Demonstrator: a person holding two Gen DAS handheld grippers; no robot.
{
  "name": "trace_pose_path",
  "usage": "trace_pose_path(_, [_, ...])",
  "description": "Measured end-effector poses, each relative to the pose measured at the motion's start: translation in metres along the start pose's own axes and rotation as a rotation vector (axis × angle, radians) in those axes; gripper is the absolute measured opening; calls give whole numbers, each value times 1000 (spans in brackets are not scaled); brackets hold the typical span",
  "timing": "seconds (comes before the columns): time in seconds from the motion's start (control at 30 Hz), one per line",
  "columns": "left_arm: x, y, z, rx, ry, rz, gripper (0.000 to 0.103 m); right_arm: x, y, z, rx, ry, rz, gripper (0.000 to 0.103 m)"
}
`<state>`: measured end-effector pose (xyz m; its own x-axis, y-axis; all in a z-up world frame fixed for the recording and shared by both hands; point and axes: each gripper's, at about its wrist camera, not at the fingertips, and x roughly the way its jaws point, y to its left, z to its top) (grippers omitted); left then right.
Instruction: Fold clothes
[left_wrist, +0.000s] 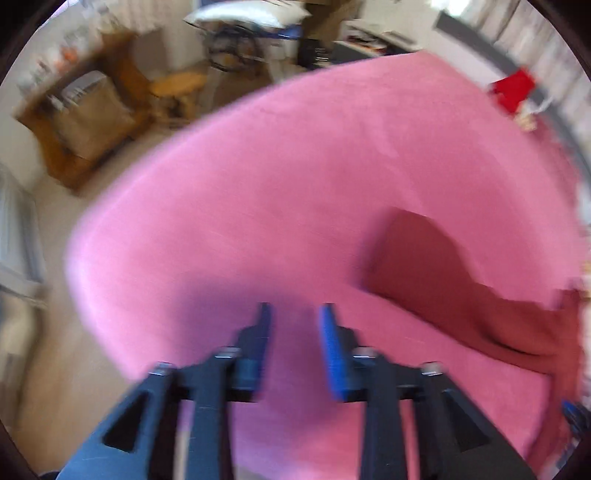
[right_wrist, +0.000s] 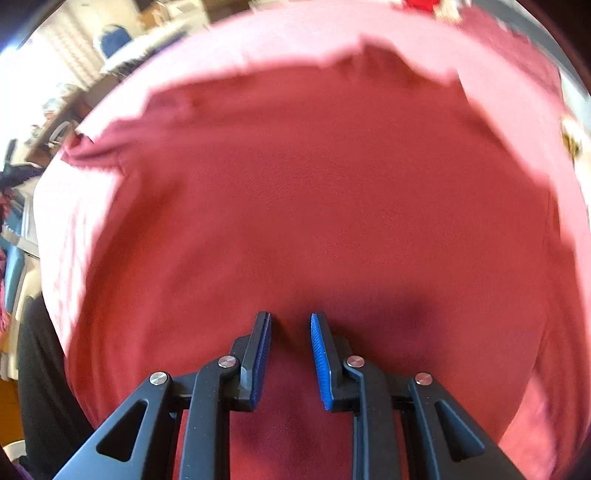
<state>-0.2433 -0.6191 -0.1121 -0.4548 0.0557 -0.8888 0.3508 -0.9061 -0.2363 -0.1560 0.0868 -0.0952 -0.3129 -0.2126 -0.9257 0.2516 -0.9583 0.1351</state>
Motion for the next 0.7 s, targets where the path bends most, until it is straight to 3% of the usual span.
trace_pose_path(0.03, [4,-9,-6,-11,-5,-48,60,-1,5,19,-18,-25,10,22])
trace_pose_path(0.13, [26,-34,-8,-11,15,-126,62,8,21,85,-68,-68,25,22])
trace_pose_path(0.23, [40,-47,6,-6,4,-93,64,22,40,155,-131,-125,37,22])
trace_pose_path(0.33, [48,-46,13,-84,-3,-81,69,49,61,210,-200,-99,9,22])
trace_pose_path(0.37, [50,-44,14,-131,-12,-100,75,60,70,224,-230,-75,9,22])
trace_pose_path(0.5, [54,-30,13,-306,-65,-200,86,105,104,254,-394,99,47,22])
trace_pose_path(0.57, [54,-26,12,-355,-83,-234,87,126,117,252,-482,202,-6,23])
trace_pose_path(0.7, [50,-15,5,-416,-119,-298,87,132,130,243,-593,195,-95,23])
